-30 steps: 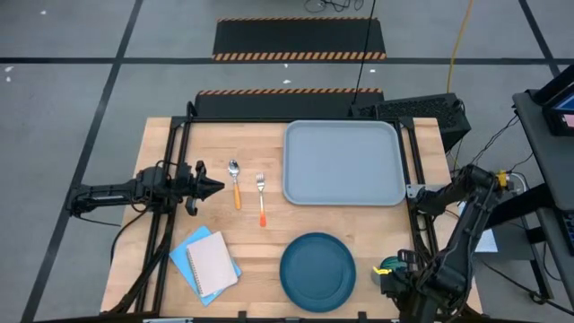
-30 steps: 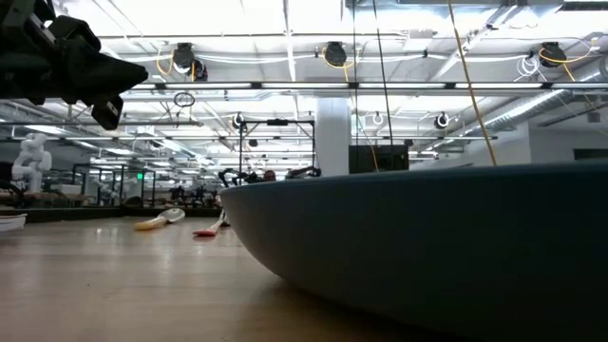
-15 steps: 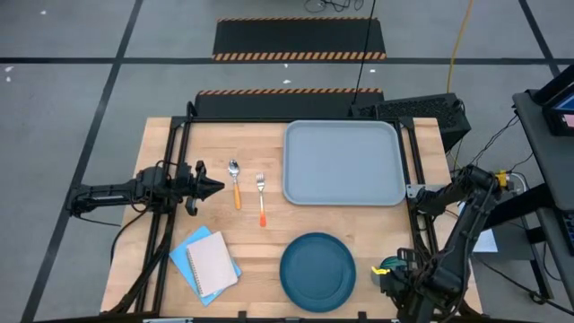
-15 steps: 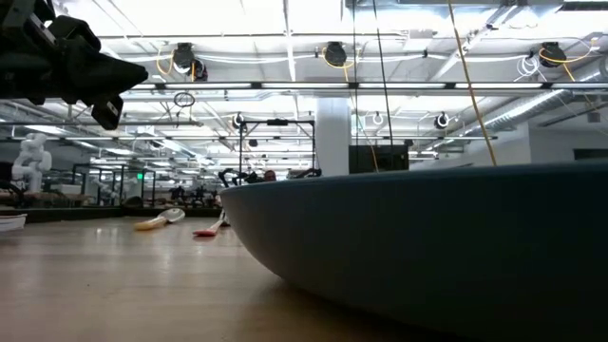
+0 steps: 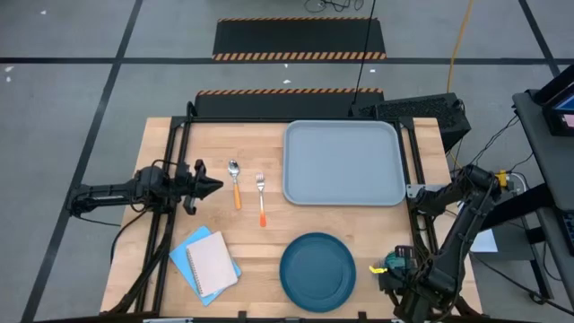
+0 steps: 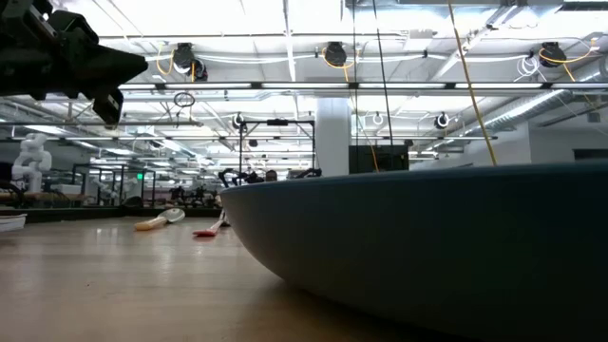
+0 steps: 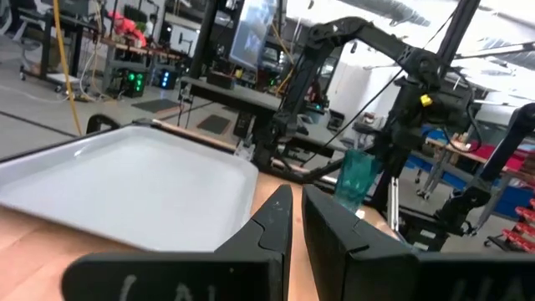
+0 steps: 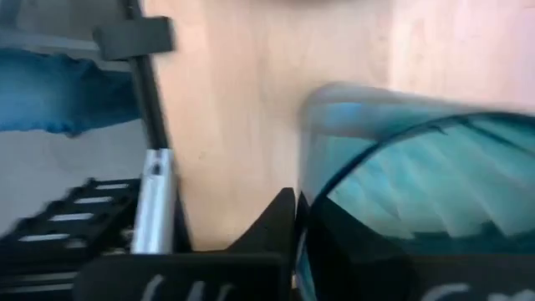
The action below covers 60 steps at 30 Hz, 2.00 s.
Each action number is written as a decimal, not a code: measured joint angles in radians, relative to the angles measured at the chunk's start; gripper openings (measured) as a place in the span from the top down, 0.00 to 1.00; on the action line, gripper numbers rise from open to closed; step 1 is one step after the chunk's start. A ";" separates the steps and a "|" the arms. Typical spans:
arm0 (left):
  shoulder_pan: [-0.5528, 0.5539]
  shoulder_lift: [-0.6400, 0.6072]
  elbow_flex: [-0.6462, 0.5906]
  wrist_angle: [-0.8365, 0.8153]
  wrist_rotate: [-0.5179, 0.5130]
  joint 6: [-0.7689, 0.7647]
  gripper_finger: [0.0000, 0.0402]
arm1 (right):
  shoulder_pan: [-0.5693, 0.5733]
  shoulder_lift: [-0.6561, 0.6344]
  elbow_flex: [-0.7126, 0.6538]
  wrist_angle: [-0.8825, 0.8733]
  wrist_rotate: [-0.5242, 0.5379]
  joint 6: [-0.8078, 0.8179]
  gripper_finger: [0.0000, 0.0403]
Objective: Pick and place plate/cup/fork/spoon on tray
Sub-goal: Put the blue glass on the gray tray
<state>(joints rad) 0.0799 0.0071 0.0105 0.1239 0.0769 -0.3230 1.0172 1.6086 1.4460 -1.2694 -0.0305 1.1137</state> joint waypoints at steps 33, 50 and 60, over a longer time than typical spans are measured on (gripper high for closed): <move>0.000 0.072 0.164 0.129 -0.050 0.146 0.92 | -0.281 -0.001 0.245 -0.283 0.388 -0.275 1.00; -0.001 0.627 0.466 0.058 -0.048 0.312 0.92 | -0.485 -0.001 0.245 -0.107 0.922 -0.587 1.00; -0.001 0.822 0.602 0.056 -0.048 0.397 0.92 | -0.654 0.000 0.168 0.177 0.910 -1.014 1.00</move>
<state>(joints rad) 0.0792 0.8287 0.6120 0.1795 0.0284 0.0742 0.3635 1.6089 1.6142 -1.0925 0.8798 0.0999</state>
